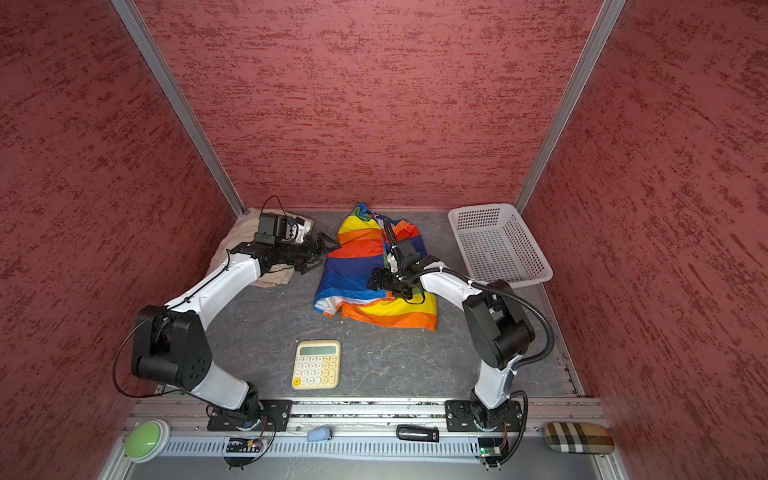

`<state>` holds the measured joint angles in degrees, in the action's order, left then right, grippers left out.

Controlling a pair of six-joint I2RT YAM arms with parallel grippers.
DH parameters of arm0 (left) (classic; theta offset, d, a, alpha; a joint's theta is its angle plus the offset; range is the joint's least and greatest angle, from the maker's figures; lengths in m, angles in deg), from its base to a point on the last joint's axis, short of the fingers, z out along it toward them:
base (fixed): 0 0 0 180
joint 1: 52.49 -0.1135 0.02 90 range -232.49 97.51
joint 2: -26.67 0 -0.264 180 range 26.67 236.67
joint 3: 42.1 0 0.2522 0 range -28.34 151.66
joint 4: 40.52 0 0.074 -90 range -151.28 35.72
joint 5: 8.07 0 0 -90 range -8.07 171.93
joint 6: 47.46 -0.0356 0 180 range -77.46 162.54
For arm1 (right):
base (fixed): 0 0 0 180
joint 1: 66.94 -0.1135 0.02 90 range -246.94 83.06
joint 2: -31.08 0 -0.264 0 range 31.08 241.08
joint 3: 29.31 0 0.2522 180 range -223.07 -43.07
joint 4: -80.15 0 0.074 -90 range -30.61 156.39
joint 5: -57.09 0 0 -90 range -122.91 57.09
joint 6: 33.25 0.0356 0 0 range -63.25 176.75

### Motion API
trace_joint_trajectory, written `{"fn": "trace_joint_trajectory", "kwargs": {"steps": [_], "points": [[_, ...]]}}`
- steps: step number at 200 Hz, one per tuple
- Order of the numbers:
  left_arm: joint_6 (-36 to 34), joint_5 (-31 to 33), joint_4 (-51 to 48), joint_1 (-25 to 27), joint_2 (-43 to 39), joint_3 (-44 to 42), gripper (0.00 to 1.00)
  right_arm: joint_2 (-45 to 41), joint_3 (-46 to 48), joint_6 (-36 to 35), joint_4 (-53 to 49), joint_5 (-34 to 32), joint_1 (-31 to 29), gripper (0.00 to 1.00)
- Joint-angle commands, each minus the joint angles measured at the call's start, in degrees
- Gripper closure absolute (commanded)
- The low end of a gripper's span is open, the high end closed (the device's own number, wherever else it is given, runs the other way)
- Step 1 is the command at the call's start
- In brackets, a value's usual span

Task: Fold and stack the shorts

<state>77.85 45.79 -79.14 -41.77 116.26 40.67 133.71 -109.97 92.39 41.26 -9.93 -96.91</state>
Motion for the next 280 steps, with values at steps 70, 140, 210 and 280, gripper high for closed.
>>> {"fn": "trace_joint_trajectory", "kwargs": {"steps": [70,140,210,280], "points": [[-0.59,-0.95,0.34,0.11,-1.89,-1.93,0.01,6.09,1.33,-1.16,4.16,-7.12,-1.75,0.64],[0.04,-1.14,0.53,0.93,-1.58,-2.23,0.01,-7.1,-0.96,-16.0,-19.61,-25.47,5.03,1.0],[3.21,-1.08,3.07,4.66,2.77,2.68,0.01,-9.77,-15.48,-15.29,-23.32,-24.26,11.91,0.15],[11.73,-0.73,12.78,-0.58,1.07,-0.88,0.0,6.15,-14.61,7.05,5.86,4.47,-0.42,0.01]]}}
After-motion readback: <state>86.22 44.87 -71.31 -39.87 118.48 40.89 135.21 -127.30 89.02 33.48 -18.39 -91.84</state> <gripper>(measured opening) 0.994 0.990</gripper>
